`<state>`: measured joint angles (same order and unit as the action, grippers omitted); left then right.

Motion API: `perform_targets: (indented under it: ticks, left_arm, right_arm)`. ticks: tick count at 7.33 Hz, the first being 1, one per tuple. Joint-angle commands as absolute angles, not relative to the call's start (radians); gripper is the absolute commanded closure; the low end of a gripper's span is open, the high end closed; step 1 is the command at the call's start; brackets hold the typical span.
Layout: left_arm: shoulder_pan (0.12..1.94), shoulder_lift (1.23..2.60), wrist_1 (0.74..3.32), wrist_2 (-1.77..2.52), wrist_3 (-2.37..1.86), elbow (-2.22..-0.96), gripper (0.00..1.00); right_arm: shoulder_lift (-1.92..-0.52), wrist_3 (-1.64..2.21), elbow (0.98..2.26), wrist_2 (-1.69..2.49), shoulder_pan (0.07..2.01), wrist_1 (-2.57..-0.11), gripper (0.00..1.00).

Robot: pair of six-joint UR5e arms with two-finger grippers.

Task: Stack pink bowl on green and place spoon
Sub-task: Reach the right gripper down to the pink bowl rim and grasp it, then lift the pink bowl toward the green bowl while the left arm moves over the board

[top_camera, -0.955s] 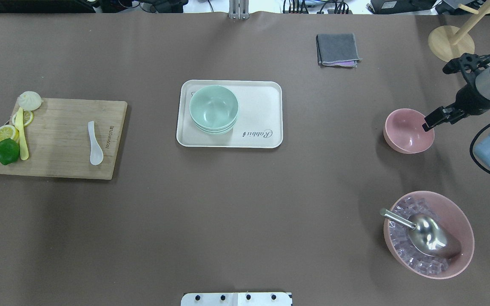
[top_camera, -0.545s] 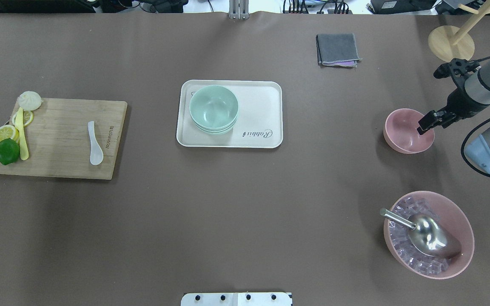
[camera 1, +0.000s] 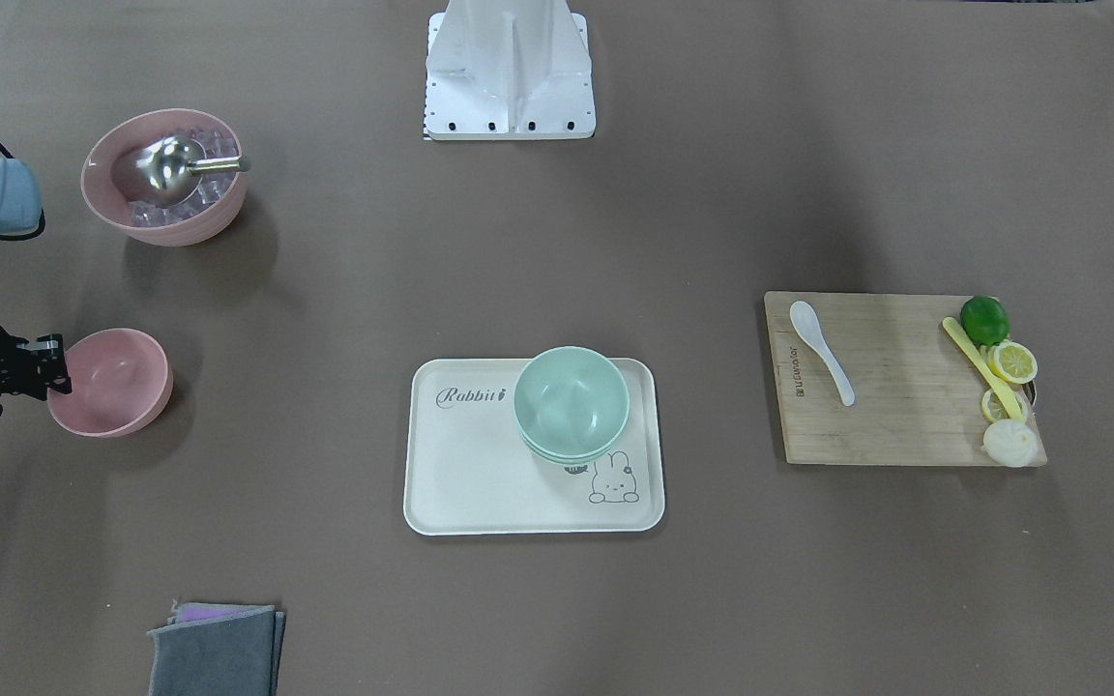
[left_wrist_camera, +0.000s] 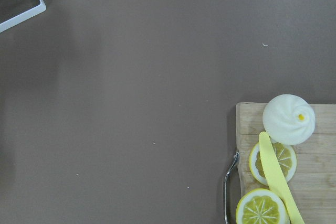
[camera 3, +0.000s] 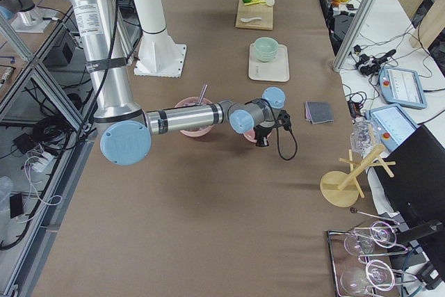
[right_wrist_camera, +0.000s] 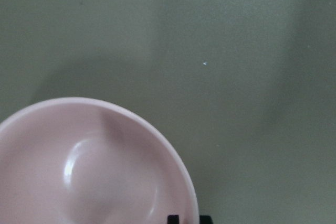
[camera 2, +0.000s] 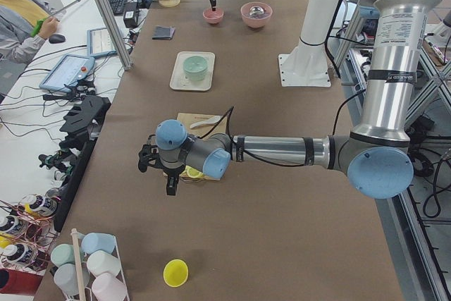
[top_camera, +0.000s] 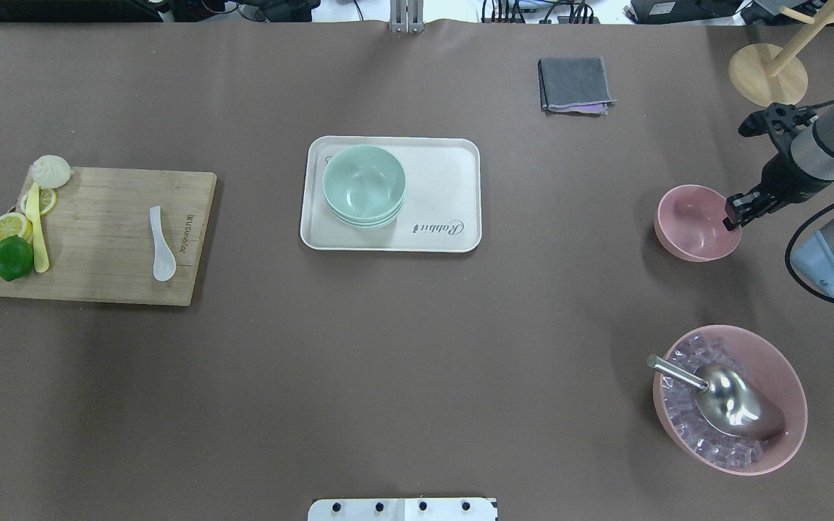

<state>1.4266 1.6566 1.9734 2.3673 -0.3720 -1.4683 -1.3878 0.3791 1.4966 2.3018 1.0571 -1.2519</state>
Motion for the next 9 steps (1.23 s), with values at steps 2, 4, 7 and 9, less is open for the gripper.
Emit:
perform_targets:
  ticks: [2,4,7,9]
  left_arm:
    - [1.34,1.733,1.976,2.367,-0.644,-1.491,0.02]
    - [1.217,1.8,1.971,2.355,-0.859,-1.555,0.03]
    - [1.091,1.881,1.974,2.336,-1.108,-1.555,0.03]
    - [0.965,1.881,1.976,2.196,-1.208,-1.592,0.03]
  right_arm:
    - [-1.314,0.464,1.517,2.306,1.057,-1.255,1.0]
    - [-1.177,0.741,1.529,2.303,1.014,-1.253,1.0]
    - [-0.96,1.117,1.522,2.266,0.947,-1.255,1.0]
    - [-0.849,1.329,1.516,2.173,0.834,-1.261,1.0]
